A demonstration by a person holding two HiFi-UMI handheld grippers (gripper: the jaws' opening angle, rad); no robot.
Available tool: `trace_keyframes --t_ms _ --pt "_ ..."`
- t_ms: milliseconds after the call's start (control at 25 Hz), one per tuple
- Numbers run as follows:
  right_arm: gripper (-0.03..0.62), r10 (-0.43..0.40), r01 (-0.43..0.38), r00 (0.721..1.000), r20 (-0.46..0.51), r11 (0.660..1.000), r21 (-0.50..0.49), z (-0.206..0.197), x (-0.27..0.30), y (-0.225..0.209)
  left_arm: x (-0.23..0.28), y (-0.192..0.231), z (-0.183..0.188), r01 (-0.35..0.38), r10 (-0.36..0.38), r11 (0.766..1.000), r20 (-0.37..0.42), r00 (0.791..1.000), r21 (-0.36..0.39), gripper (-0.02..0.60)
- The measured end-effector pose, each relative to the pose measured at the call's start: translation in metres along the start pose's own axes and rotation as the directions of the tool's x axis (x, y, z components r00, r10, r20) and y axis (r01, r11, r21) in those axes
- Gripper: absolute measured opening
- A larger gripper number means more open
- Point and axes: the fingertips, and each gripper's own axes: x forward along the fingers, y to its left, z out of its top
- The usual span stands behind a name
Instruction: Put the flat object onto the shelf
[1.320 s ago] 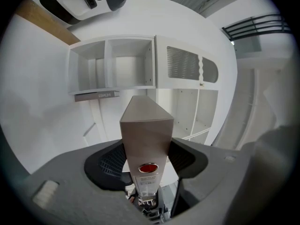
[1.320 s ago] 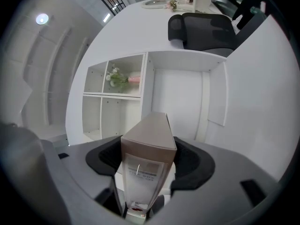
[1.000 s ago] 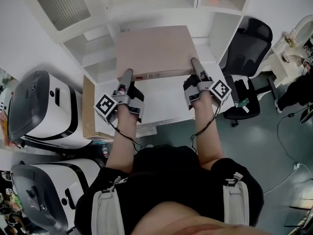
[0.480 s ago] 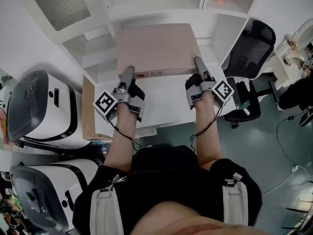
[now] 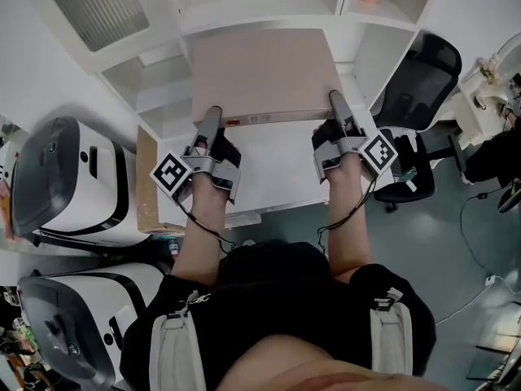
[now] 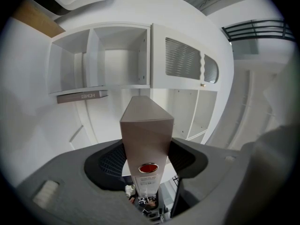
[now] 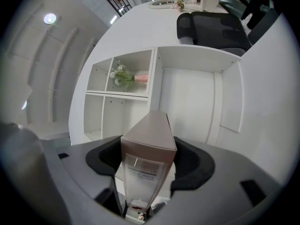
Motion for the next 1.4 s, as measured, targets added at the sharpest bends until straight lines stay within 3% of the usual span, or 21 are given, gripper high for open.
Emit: trace_keyframes --t_ms 920,1400 --pt "0.304 0.100 -0.099 0.995 0.023 0.994 -0.046 0.010 0.012 0.053 0.008 -0.044 0.006 0.092 -0.092 0.996 -0.007 0.996 0.014 0.284" --pt "0.304 0.171 -0.170 0.985 0.015 0.984 -0.049 0.009 0.027 0.078 0.008 -0.071 0.017 0.138 -0.139 0.989 0.016 0.990 0.062 0.284"
